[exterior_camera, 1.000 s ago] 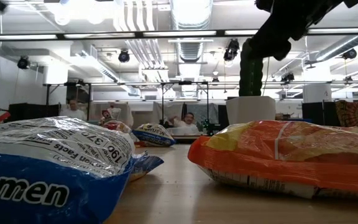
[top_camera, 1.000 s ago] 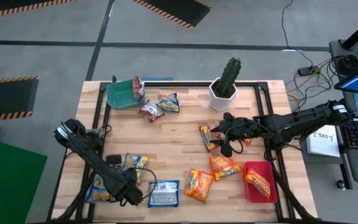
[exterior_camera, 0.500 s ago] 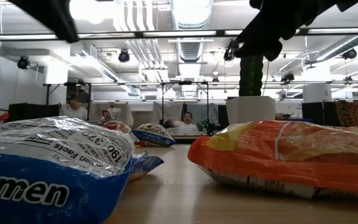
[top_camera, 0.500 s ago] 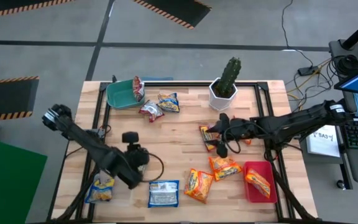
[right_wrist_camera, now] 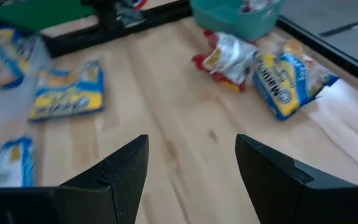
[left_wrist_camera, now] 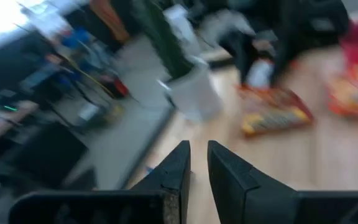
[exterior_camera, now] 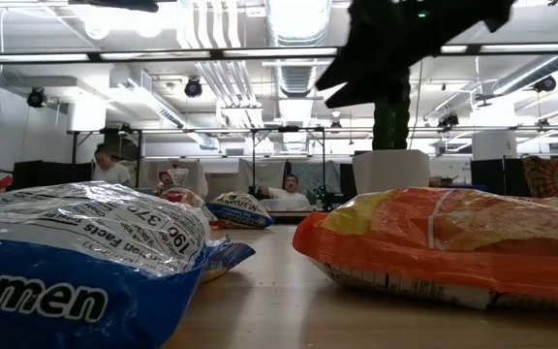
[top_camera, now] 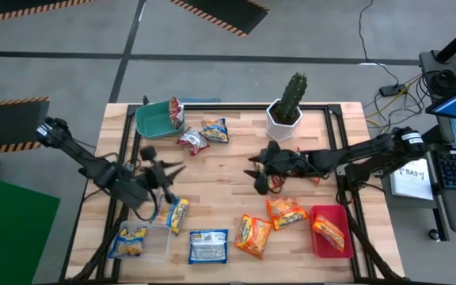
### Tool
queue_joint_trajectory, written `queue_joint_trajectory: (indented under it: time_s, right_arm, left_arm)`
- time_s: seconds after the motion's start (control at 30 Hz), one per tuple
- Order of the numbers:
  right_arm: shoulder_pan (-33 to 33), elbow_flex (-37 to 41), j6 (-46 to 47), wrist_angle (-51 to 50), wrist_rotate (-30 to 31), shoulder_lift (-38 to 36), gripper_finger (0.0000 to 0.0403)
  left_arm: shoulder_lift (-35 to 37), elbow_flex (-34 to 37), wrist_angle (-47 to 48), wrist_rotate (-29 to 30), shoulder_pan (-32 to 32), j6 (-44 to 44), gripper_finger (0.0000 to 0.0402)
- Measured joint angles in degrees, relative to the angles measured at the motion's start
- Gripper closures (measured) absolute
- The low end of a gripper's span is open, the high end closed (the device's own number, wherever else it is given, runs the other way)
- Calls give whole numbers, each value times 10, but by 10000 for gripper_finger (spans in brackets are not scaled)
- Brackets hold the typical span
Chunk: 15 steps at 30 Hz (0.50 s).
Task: Sort Maruchan noodles
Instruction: Put the left red noodle pack into the green bin
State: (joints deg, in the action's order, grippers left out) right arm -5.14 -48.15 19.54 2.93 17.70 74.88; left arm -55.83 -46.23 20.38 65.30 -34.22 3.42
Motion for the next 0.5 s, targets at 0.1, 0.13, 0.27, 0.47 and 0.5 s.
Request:
queue_joint_trajectory:
  time_s: [0.1, 0.13, 0.27, 0.47, 0.5]
  right_arm:
    - [13, -34, -1, -1, 1, 32, 175]
    - [17, -47, -2, 0, 1, 44, 175]
    - [29, -109, -30, 0, 2, 102, 175]
    - [48, -217, -83, 0, 4, 197, 175]
    - [53, -234, -90, 0, 3, 213, 175]
  left_arm:
    - [43, 21, -70, 49, 0, -93, 365]
    - [56, 25, -80, 62, 0, -116, 365]
    - [113, 28, -78, 97, 0, -143, 365]
    - [189, 36, 0, 128, 0, -102, 365]
    - [200, 42, 15, 128, 0, -83, 365]
